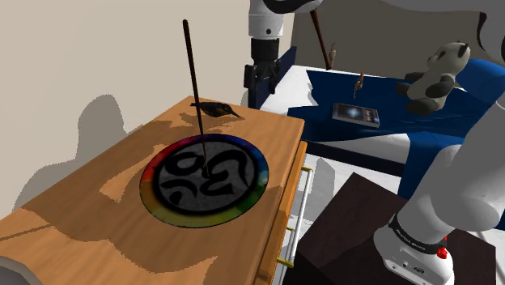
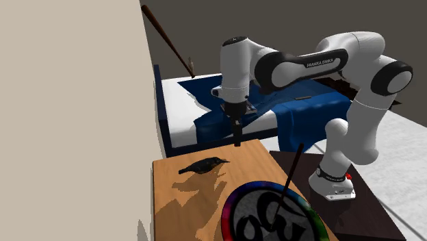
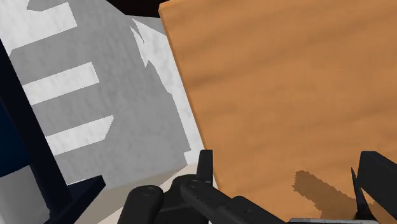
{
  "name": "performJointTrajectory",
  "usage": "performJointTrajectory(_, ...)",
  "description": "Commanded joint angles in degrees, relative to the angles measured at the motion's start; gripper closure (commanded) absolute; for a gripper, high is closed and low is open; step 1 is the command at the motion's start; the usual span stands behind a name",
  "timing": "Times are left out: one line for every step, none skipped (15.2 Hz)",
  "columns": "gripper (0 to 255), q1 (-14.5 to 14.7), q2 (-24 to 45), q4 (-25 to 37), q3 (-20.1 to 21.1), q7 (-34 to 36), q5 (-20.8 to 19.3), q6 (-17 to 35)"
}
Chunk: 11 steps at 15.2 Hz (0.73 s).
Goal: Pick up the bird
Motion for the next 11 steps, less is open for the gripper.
performJointTrajectory(0,0.6,5.0,5.7,0.6,0.6,0.3,-1.0)
performJointTrajectory(0,1.0,7.3,8.5,1.0,1.0,0.5,-1.6)
performJointTrajectory(0,1.4,9.7,11.4,1.3,1.5,0.6,-2.3)
performJointTrajectory(0,1.8,12.2,14.5,1.6,1.9,0.7,-3.1)
performJointTrajectory(0,2.2,14.8,17.8,1.9,2.3,0.7,-3.9)
performJointTrajectory(0,2.7,17.4,21.4,2.2,2.8,0.7,-4.9)
performJointTrajectory(0,3.3,20.2,25.3,2.5,3.3,0.7,-6.1)
performJointTrajectory(0,3.9,23.2,29.5,2.8,3.8,0.6,-7.4)
performJointTrajectory(0,4.5,26.5,34.2,3.0,4.3,0.5,-9.0)
performJointTrajectory(0,5.3,30.1,39.7,3.3,4.8,0.3,-10.9)
performJointTrajectory(0,5.7,31.8,42.3,3.4,5.1,0.3,-11.9)
